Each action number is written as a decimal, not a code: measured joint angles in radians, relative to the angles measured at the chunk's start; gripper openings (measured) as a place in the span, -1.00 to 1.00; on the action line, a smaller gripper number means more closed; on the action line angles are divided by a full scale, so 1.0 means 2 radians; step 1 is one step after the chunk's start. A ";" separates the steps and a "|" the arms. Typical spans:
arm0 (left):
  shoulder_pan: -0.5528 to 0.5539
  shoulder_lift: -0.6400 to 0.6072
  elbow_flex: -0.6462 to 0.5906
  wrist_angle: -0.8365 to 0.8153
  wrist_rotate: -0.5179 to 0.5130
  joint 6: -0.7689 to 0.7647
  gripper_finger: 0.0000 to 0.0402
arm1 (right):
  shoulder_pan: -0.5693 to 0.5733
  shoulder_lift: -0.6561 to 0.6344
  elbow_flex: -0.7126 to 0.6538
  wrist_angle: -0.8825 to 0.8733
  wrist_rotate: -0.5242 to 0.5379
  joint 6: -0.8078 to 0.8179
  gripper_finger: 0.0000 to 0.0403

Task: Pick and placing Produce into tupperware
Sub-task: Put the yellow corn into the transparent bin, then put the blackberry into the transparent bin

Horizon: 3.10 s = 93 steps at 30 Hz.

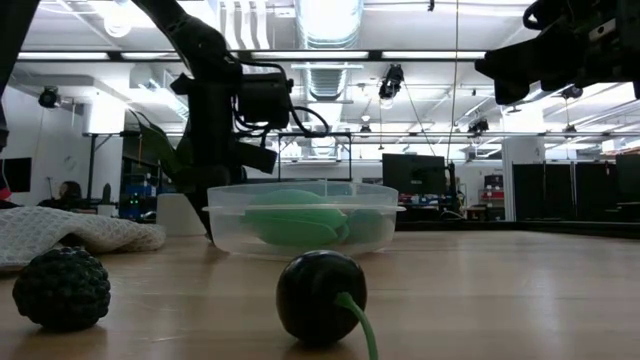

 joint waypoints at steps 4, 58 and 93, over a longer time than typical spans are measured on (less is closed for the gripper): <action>0.000 0.000 -0.004 0.007 0.007 0.011 -0.42 | 0.000 0.000 0.000 0.000 0.000 0.000 -0.56; -0.155 0.024 0.141 -0.006 -0.006 0.089 -1.00 | 0.000 0.000 0.000 -0.007 0.000 0.004 -0.60; -0.348 0.014 0.279 -0.144 -0.011 -0.097 -0.20 | 0.000 0.000 0.000 -0.017 0.000 0.004 -0.63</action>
